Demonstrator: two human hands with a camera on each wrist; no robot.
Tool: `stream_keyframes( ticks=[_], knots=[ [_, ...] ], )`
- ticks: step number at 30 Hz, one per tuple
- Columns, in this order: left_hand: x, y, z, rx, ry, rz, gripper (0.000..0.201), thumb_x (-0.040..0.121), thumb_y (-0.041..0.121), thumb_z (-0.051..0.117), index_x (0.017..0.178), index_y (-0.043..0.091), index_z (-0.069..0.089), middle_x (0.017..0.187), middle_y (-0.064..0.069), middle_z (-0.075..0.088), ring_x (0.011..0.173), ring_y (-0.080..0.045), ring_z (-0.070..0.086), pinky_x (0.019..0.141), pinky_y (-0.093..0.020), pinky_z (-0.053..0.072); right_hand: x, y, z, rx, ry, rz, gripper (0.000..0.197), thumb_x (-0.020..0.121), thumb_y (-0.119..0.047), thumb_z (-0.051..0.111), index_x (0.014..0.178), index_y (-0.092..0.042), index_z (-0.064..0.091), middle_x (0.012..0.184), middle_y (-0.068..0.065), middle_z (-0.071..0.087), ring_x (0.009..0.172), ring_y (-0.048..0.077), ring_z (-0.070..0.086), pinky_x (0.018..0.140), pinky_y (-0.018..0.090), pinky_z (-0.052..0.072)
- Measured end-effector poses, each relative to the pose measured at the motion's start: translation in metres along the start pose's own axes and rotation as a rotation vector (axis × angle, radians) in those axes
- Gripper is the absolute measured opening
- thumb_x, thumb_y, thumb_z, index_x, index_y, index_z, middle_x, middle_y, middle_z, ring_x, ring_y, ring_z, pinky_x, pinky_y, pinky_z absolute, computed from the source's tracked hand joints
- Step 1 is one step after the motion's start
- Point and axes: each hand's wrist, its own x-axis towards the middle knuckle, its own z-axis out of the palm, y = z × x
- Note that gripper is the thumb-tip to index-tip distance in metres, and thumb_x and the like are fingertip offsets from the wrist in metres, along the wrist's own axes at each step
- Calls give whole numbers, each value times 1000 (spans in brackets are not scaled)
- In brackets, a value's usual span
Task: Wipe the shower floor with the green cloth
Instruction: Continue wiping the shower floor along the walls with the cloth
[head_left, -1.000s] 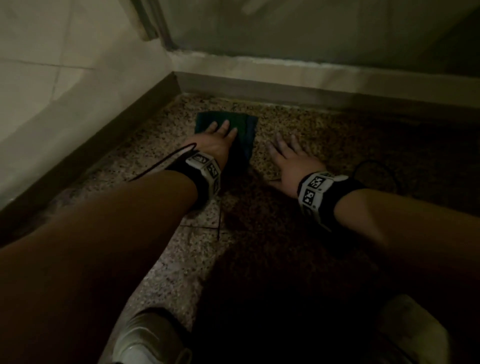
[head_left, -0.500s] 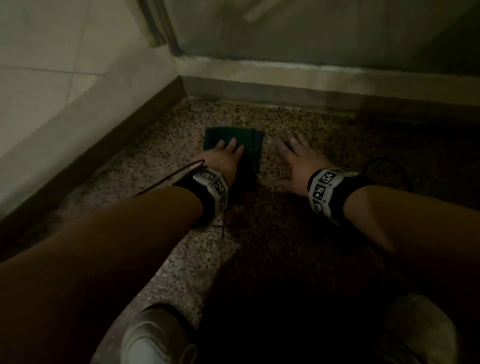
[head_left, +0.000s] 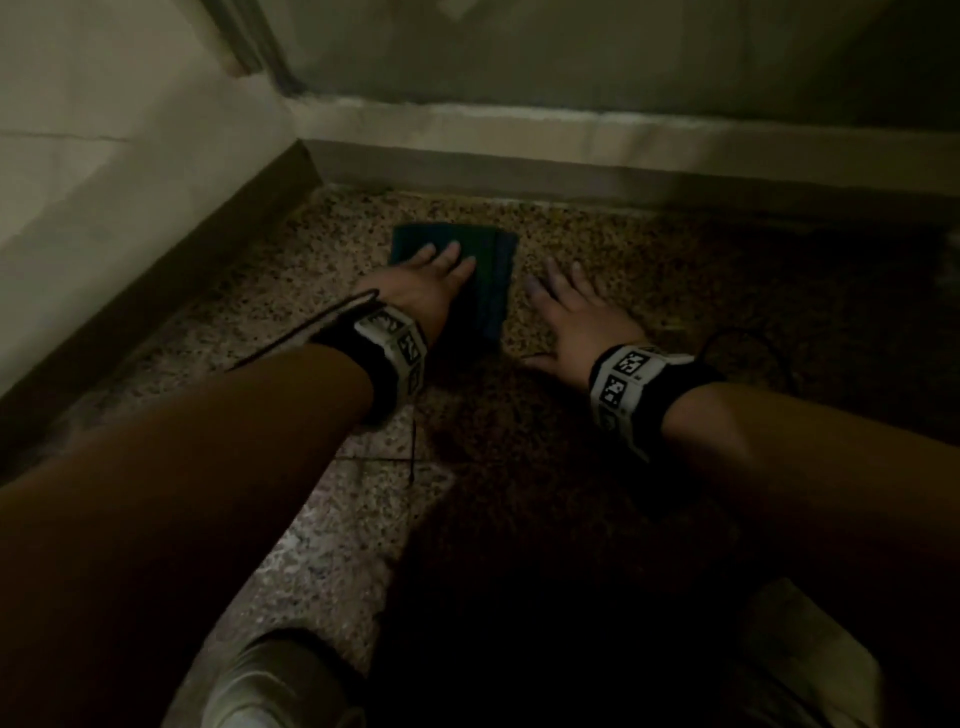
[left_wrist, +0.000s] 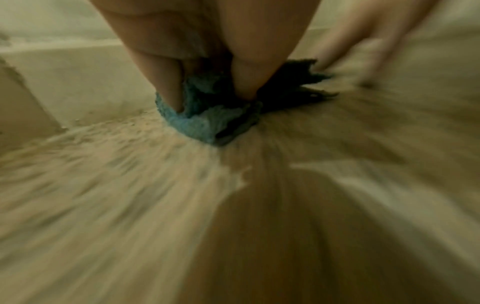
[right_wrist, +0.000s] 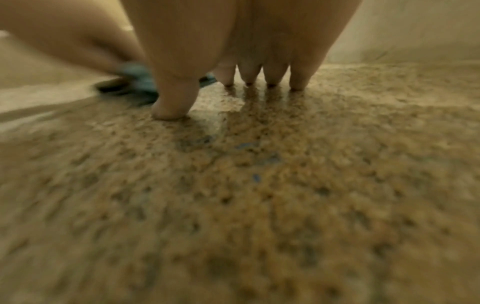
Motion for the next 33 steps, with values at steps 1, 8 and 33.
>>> stream_keyframes(
  ticks=[1,8,33],
  knots=[
    [7,4,-8,-19,-6,-23,80,95,1,43,150,26,-9,156,5,-19,146,-19,-7,115,-46,21,1,1,1,0,-17,0,90,90,-58,47,151,-26,-11,156,1,-24,145,26,-15,119,40,-3],
    [13,10,-18,-73,-47,-70,86,93,6,53,151,24,-8,156,4,-19,146,-21,-9,113,-55,18,0,1,-1,10,-38,0,90,91,-59,44,151,-25,-12,155,1,-26,144,26,-17,118,41,-5],
    [5,31,-4,-61,14,18,75,97,4,40,151,26,-7,156,6,-19,146,-19,-9,115,-40,14,-5,25,-8,82,9,-54,107,83,-55,59,149,-21,-18,157,-4,-19,146,18,-9,117,32,5]
  ],
)
